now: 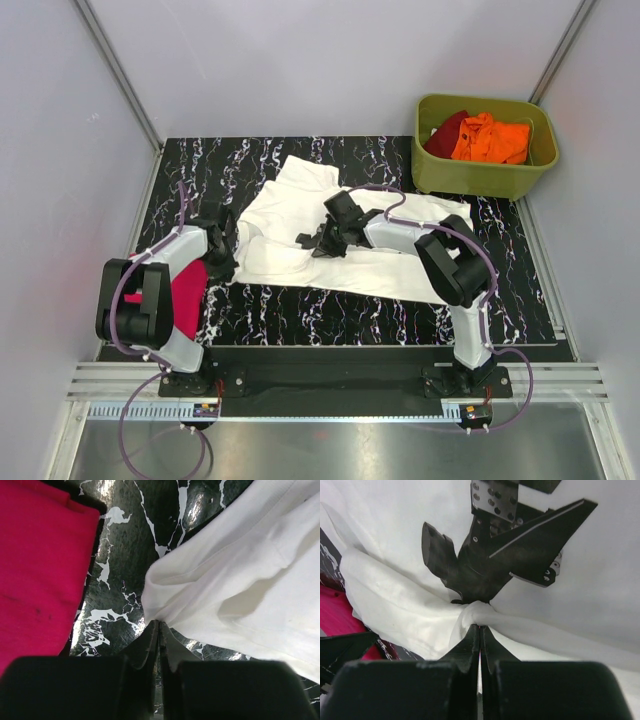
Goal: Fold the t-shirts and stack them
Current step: Fold the tshirt
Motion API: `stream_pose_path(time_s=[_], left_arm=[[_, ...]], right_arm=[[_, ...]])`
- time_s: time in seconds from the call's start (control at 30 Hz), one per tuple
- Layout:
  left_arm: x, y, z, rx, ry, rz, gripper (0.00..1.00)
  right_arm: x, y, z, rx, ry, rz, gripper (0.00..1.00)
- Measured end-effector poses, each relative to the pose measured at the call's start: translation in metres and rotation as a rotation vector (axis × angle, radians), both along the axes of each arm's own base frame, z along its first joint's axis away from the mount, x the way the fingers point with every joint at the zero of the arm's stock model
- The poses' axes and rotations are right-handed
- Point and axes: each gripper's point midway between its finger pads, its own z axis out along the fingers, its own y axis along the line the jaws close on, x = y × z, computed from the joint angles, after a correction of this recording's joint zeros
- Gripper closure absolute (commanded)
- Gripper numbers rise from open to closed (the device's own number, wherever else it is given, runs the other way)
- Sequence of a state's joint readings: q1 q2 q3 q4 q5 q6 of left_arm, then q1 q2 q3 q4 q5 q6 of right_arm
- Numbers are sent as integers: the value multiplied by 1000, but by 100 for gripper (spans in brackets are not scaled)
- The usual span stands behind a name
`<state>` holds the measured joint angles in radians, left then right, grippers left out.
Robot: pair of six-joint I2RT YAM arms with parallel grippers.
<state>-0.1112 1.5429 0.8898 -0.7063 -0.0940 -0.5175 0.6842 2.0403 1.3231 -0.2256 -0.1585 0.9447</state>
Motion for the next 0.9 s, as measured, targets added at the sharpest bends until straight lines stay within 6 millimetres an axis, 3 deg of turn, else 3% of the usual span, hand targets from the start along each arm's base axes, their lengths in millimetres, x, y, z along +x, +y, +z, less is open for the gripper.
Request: stream_pose_path(time_s=[0.3,0.53,0.6,0.7,0.77,0.8,0.9], left_arm=[[-1,2,-4,10,13,0,94],[5,0,4,0,-15,-37,95],[10,-2,16,-13,-53,-52,90],[30,-10,50,-48,-177,-75,77],[48,-18,74,-92,-270,-95,72],[57,-24,83,-118,-315,-109,65],[78,-48,97,-237,-396,-166,55]], right_arm=[[21,0,0,-3,-19,-33,100],[22,-1,-4,-15,-20,-21,100],[21,-2,-5,-19,-26,-10,100],[21,-2,-5,-22,-34,3,100],[21,-2,-4,-25,-38,10,100],[21,-3,-4,-27,-39,14,100],[17,-6,-4,-42,-33,25,100]])
